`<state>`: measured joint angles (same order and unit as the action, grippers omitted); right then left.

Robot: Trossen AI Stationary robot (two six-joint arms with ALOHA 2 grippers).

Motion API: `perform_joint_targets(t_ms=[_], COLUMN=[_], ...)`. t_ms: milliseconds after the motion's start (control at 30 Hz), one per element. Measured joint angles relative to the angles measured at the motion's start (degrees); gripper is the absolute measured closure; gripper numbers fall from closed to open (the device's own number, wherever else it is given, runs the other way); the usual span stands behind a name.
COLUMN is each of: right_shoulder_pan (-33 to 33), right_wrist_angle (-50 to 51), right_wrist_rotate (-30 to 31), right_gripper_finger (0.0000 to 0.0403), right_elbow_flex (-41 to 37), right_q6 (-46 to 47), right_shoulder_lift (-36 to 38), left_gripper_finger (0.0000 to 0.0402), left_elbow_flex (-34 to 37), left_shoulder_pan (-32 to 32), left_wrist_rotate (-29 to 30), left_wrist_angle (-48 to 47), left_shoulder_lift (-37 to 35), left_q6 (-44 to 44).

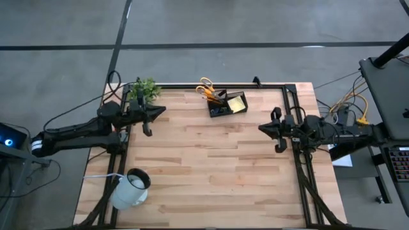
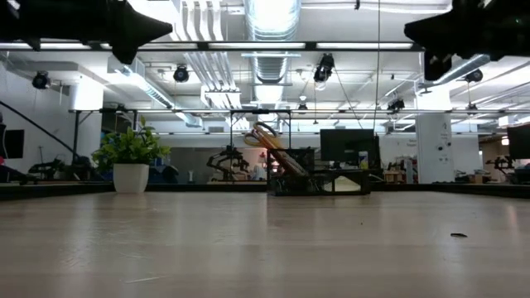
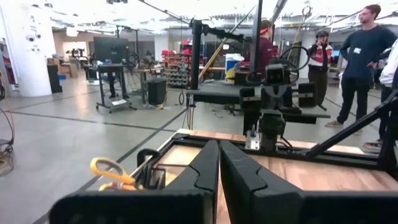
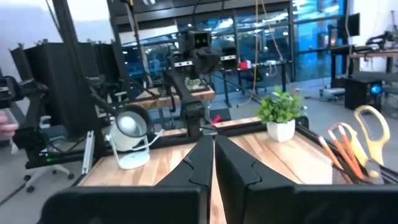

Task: Pick and place office supplies into organizer
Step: Return to Home Position

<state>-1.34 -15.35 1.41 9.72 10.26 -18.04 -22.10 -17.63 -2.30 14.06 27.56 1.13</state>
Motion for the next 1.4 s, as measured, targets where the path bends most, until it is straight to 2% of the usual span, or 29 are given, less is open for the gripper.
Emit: perform_joint_targets(t_ms=[300, 433, 800, 900, 1133, 1300, 1400], right_shoulder_pan=[0.0, 0.0, 0.0, 0.0, 0.0, 0.0, 0.0], right_wrist_angle=[0.6, 0.5, 0.5, 0.4, -0.5, -0.5, 0.0], right_wrist_rotate=[0.2, 0.2, 0.2, -1.5, -3.2, -5.0, -4.9], right_gripper_finger=[0.0394, 0.0394, 0.0394, 0.0394, 0.0394, 0.0394, 0.0394], right_elbow_flex=[-5.5, -7.8, -8.9, -8.9, -8.9, -9.0, -9.1], right_q6=[-1.0, -1.0, -1.2, -1.4, -4.7, -4.4, -4.0], right_shoulder_lift=[7.8, 9.4, 9.8, 9.8, 9.8, 9.8, 9.8], left_gripper_finger=[0.0402, 0.0402, 0.0402, 0.0402, 0.0402, 0.0402, 0.0402], left_elbow_flex=[7.4, 10.3, 15.7, 17.3, 19.7, 19.4, 19.7], left_shoulder_pan=[0.0, 0.0, 0.0, 0.0, 0.1, 0.5, 1.8], left_wrist_rotate=[-1.3, -2.9, -3.8, -3.8, -0.6, -3.2, -4.5], left_wrist_angle=[-0.2, -2.2, -3.1, -4.2, -4.4, -2.8, 2.2], left_shoulder_lift=[-8.4, -11.5, -19.7, -21.3, -20.0, -14.9, -12.0], left_q6=[0.1, 3.2, 5.9, 6.2, 7.6, 9.0, 9.6])
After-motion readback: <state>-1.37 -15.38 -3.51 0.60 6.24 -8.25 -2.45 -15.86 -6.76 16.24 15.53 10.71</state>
